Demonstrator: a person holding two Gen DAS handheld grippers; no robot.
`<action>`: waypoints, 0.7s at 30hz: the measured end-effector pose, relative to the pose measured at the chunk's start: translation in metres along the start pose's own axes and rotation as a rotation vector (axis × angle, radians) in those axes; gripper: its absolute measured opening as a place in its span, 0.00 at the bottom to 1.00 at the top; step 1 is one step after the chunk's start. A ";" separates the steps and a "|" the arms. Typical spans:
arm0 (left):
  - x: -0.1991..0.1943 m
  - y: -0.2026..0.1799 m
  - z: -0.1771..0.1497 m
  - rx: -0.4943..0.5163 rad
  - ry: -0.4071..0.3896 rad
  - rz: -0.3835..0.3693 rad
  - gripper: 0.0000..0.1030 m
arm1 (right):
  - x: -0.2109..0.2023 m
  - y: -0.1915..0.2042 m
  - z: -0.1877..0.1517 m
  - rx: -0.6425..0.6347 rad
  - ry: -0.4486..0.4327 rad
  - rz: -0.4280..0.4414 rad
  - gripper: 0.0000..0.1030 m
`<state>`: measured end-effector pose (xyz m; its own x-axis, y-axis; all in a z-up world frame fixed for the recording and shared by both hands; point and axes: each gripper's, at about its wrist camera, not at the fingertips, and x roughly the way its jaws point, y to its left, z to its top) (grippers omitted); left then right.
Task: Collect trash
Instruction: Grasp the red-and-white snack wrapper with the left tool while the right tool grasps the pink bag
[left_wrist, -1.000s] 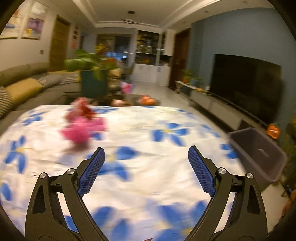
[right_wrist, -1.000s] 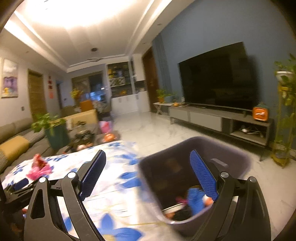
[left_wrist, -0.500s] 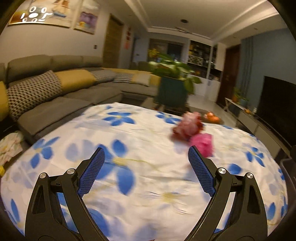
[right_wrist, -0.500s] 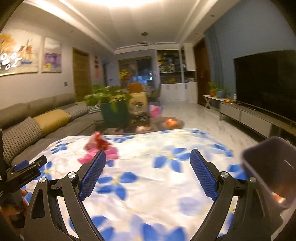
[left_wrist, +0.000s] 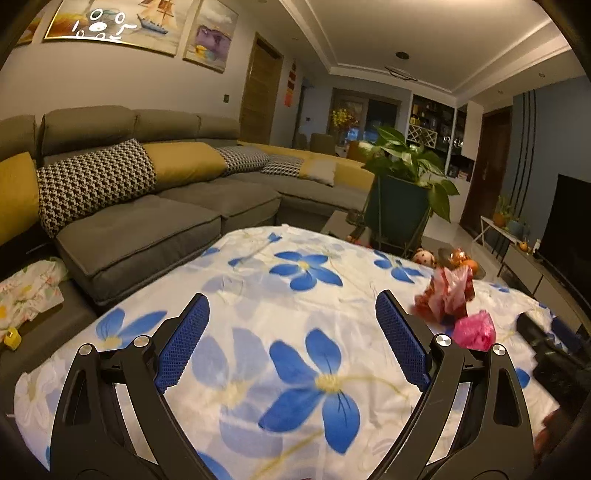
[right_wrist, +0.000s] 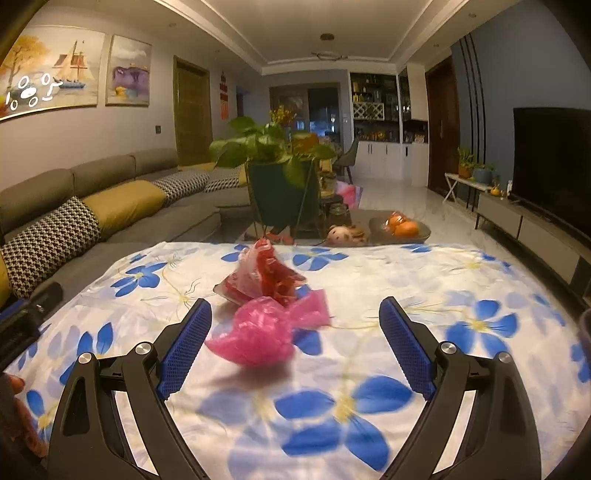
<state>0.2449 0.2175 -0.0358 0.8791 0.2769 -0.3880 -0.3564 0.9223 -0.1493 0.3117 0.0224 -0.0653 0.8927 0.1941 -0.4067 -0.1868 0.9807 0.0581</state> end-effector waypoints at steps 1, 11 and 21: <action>0.003 -0.001 0.002 0.005 -0.006 0.000 0.87 | 0.003 0.001 -0.002 -0.002 0.008 -0.004 0.86; 0.025 -0.015 0.005 0.017 0.007 -0.043 0.87 | 0.052 0.003 -0.017 0.002 0.183 0.005 0.52; 0.031 -0.066 0.000 0.073 0.026 -0.173 0.87 | 0.028 -0.028 -0.009 0.111 0.102 -0.008 0.23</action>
<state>0.2959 0.1647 -0.0383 0.9166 0.1062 -0.3855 -0.1758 0.9729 -0.1501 0.3383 0.0006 -0.0865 0.8466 0.1887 -0.4977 -0.1285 0.9798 0.1530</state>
